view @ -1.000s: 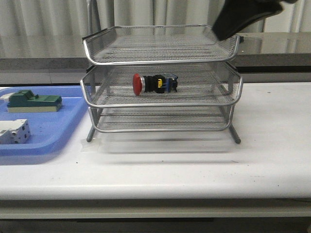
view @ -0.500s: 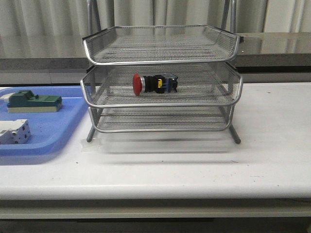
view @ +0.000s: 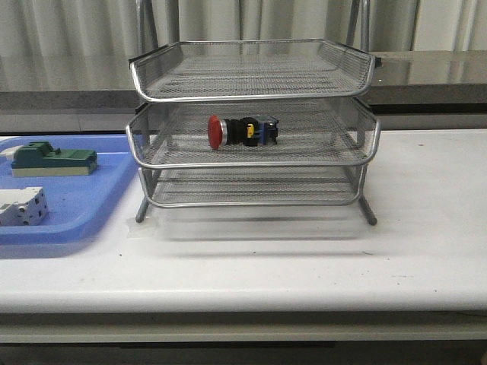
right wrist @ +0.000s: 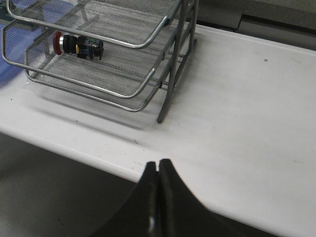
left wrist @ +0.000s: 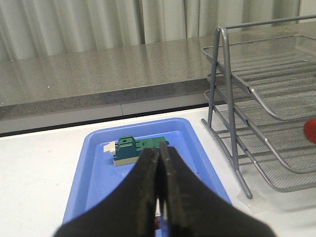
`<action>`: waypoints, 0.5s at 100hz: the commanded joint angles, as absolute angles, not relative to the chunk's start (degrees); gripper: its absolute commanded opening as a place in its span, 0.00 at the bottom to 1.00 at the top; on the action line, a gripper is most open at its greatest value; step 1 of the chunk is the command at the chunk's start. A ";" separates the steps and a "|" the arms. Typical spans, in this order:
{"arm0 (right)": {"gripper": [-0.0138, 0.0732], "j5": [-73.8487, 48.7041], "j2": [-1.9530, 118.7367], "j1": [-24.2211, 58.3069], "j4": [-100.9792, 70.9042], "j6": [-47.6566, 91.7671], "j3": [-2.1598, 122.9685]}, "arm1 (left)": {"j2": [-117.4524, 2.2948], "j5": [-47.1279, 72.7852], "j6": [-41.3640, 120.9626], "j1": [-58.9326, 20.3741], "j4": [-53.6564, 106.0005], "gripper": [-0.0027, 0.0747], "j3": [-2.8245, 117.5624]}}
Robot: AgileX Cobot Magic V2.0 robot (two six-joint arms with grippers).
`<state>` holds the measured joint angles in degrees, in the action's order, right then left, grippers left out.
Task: Place button on rack with both arms
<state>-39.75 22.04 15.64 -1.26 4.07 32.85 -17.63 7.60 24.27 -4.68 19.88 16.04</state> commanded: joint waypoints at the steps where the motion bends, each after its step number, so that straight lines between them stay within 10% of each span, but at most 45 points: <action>1: 0.09 -36.51 20.49 15.19 -0.85 3.84 33.86 | -18.03 2.88 23.60 -4.49 20.71 0.01 17.71; 50: 0.09 -36.68 19.96 15.19 -0.84 3.84 33.86 | -18.03 2.88 23.60 -4.49 20.71 0.01 17.71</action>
<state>-40.73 19.47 15.64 -1.26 3.94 32.48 -17.63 7.60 24.27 -4.68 19.88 16.04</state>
